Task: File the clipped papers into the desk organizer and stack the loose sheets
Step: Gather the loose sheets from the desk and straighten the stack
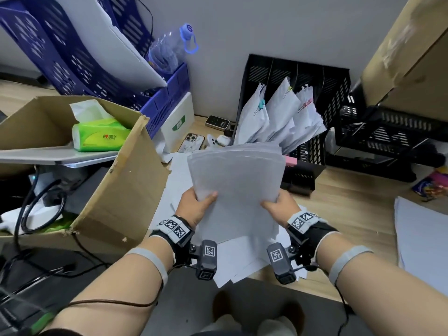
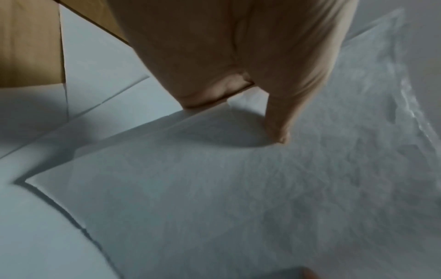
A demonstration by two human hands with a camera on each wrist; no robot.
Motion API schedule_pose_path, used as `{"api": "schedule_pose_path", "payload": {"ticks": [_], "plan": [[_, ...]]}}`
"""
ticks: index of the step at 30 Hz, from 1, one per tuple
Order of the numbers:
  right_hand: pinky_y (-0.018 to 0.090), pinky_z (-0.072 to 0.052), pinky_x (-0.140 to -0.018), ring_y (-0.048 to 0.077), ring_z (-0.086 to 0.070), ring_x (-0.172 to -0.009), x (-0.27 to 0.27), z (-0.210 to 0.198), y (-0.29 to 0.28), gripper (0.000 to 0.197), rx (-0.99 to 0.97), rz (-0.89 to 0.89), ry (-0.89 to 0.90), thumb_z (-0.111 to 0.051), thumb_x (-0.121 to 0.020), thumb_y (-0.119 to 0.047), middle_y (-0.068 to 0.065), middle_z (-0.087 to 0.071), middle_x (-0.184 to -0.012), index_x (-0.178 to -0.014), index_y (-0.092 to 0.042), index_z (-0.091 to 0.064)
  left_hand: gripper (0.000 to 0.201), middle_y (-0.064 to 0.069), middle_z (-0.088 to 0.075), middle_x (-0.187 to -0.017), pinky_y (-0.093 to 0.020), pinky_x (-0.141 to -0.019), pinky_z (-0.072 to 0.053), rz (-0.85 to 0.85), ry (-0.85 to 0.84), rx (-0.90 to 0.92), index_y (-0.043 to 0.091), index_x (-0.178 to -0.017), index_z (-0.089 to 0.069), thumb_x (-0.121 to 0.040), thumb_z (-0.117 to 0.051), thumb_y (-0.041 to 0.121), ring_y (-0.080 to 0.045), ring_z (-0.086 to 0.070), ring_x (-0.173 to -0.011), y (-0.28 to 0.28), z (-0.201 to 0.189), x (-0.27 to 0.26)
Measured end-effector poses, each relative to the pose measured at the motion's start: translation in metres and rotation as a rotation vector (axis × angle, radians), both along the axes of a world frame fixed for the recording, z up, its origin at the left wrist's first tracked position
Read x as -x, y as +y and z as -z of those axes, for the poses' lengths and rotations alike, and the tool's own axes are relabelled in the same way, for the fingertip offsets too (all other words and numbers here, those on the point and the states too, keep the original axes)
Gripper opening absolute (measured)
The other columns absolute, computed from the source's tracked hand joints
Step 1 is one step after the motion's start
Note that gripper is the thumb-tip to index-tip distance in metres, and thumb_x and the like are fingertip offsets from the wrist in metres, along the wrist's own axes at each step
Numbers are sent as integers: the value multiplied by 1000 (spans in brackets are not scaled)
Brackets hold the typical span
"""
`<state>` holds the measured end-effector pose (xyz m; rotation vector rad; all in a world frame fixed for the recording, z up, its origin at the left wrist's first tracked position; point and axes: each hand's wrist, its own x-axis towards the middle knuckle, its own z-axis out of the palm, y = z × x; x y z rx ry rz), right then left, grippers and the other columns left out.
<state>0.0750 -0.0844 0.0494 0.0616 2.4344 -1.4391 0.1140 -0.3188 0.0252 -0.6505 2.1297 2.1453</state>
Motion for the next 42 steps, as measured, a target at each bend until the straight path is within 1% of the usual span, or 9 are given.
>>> {"api": "schedule_pose_path", "payload": {"ticks": [5, 9, 13, 15, 21, 25, 33, 38, 42], "plan": [[28, -49, -85, 22, -66, -99, 23, -17, -16, 34, -159, -65, 52, -60, -82, -8, 4, -71, -109, -115, -18, -66, 46, -6, -76, -107, -51, -93, -56, -3, -115, 25, 13, -110, -69, -74, -73, 41, -28, -73, -100, -16, 15, 5], [24, -44, -77, 24, -61, -91, 29, 3, -31, 27, -532, -285, -153, -56, -86, -16, 1, -67, -102, -110, -24, -65, 16, -7, -59, -89, -38, -80, -54, 61, -481, 325, 17, -85, -56, -87, -67, 28, -26, -59, -82, -33, 43, -15], [36, -51, -91, 34, -60, -106, 22, 49, -42, 39, -743, -355, -341, -52, -80, -25, 12, -60, -122, -117, -24, -62, 61, -2, -49, -123, -45, -104, -48, -37, -588, 220, 13, -137, -43, -84, -71, 20, -28, -54, -118, -40, 63, -33], [42, -46, -98, 39, -51, -116, 15, 57, -48, 47, -843, -336, -338, -48, -82, -24, 15, -46, -129, -128, -26, -51, 67, -3, -52, -127, -47, -104, -48, -82, -542, 154, 12, -136, -40, -78, -73, 18, -26, -55, -115, -40, 68, -35], [26, -40, -53, 22, -53, -65, 14, 74, -51, 59, -576, -206, -325, -53, -85, -9, 5, -53, -92, -135, -20, -23, 57, 2, -57, -99, -37, -89, -53, -136, -517, 189, 8, -137, -34, -88, -62, 4, -25, -60, -95, -36, 73, -40], [25, -41, -75, 31, -61, -103, 31, 61, -33, 42, -657, -339, -263, -54, -86, -12, 10, -63, -119, -127, -18, -51, 52, -2, -59, -104, -32, -84, -50, -115, -590, 267, 11, -136, -39, -89, -59, 14, -30, -63, -101, -34, 67, -33], [41, -45, -103, 36, -42, -122, 71, 58, 25, 44, -989, -357, -219, -52, -77, -13, 13, -41, -129, -120, -20, -62, 40, -3, -58, -119, -30, -91, -47, 88, -636, 399, 15, -127, -52, -89, -60, 19, -23, -57, -103, -18, 66, -20], [39, -47, -95, 32, -47, -117, 66, 75, 24, 37, -975, -399, -167, -52, -77, -14, 9, -51, -121, -113, -22, -59, 58, -2, -60, -123, -29, -91, -46, 114, -608, 412, 18, -144, -39, -89, -59, 15, -22, -59, -108, -11, 69, -26], [35, -53, -82, 31, -62, -90, 63, 76, 25, 25, -815, -433, -99, -49, -76, -15, 7, -66, -100, -98, -25, -54, 72, -12, -38, -145, -37, -105, -44, 263, -695, 655, 25, -157, -20, -94, -53, 20, -30, -47, -129, -8, 64, -29]]}}
